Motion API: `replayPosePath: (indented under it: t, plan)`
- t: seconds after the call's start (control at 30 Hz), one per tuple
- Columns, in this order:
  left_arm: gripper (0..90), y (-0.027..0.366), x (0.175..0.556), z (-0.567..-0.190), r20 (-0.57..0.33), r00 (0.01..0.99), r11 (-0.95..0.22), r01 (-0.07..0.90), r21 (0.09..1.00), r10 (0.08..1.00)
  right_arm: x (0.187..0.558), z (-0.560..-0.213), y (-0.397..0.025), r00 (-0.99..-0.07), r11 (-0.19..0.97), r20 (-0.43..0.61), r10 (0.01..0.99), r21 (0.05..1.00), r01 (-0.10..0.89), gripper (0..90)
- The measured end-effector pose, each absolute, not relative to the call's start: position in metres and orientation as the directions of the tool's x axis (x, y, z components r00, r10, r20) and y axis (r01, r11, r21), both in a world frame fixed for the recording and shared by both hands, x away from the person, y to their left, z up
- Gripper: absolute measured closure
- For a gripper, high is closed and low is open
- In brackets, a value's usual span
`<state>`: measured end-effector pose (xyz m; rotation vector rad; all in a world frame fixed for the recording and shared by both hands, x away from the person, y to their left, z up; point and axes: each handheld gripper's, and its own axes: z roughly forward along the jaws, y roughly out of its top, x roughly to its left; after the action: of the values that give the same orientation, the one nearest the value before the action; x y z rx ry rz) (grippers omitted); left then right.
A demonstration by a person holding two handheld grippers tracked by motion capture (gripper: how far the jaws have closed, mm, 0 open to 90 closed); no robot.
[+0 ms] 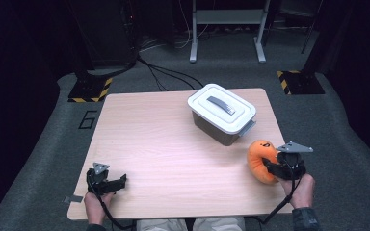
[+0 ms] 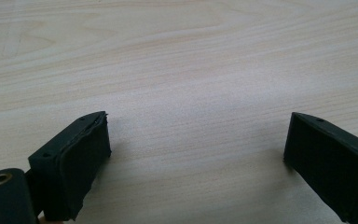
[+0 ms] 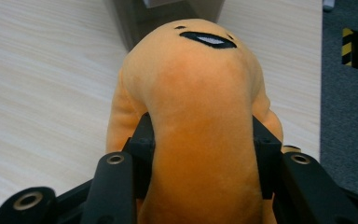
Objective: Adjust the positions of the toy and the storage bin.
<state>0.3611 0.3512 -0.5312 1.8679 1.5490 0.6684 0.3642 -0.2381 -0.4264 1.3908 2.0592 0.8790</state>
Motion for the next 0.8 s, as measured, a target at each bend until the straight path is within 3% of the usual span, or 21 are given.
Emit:
replayPosePath:
  t: [0.8]
  plan:
    - [7.3,0.351,0.361,-0.531,-0.004,0.187,-0.125,0.67,0.732,0.982,0.417,-0.428,-0.247,-0.195,0.199,-0.092,0.976,0.733,0.651,52.5]
